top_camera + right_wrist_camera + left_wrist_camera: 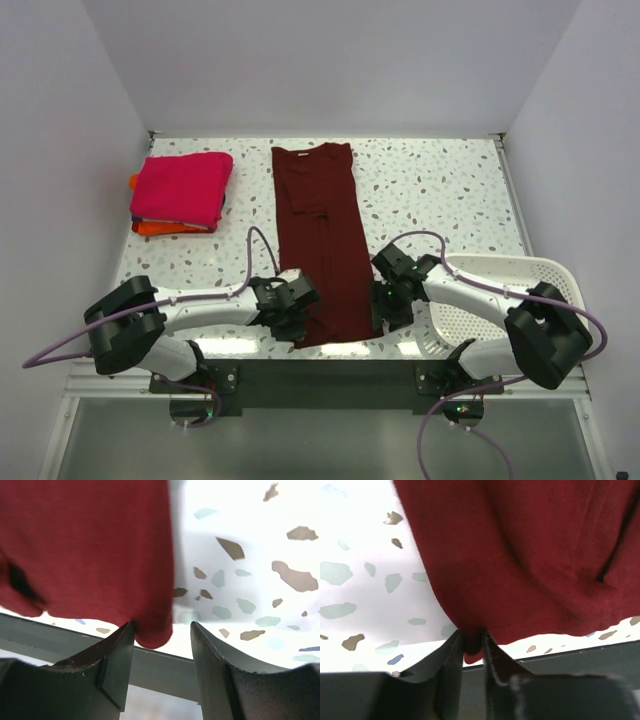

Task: Fold and stack the t-shirts
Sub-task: Fold the tshirt

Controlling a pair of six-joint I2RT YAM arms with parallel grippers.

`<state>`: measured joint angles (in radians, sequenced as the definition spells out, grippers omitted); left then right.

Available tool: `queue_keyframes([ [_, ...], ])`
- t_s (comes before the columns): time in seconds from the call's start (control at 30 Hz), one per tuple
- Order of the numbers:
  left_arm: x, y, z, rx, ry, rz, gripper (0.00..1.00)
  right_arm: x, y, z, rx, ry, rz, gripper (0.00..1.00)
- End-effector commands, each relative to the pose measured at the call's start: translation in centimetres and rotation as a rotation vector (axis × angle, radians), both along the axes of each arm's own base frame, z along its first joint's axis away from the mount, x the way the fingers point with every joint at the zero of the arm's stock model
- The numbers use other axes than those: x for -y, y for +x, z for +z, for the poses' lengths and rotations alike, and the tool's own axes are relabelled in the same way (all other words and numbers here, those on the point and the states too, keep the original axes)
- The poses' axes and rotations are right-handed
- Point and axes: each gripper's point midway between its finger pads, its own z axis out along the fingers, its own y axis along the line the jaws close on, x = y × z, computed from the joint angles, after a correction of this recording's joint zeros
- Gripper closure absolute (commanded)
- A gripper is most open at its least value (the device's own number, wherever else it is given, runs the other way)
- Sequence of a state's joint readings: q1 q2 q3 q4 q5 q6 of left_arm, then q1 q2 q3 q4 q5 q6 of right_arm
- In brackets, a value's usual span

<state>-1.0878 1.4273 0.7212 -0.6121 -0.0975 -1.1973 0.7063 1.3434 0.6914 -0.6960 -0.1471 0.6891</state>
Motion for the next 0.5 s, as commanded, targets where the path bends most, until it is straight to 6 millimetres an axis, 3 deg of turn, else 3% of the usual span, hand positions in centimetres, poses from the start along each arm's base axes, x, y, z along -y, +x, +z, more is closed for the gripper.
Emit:
queue_keyframes([
  [0.0,-0.2,-0.8,-1.4,-0.024,-0.011,0.014,0.76,0.5,-0.1,-0.4,0.012,-0.014,-0.034,0.47],
  [0.17,-0.5,-1.1,-1.6,-0.029,-0.017,0.027,0.89,0.7,-0.2,-1.5,0.006,-0.025,-0.033,0.47],
  [0.23,-0.9,-1.2,-1.5,-0.025,-0.017,0.039,0.99,0.9,-0.5,-1.9,-0.006,-0.031,-0.026,0.52],
  [0.37,-1.9,-1.6,-1.3,-0.018,-0.027,0.081,1.0,1.3,-1.0,-2.8,-0.03,-0.049,-0.022,0.66],
  [0.47,-2.8,-2.0,-1.3,-0.023,-0.034,0.115,1.0,1.6,-1.2,-3.2,-0.044,-0.066,-0.019,0.87],
])
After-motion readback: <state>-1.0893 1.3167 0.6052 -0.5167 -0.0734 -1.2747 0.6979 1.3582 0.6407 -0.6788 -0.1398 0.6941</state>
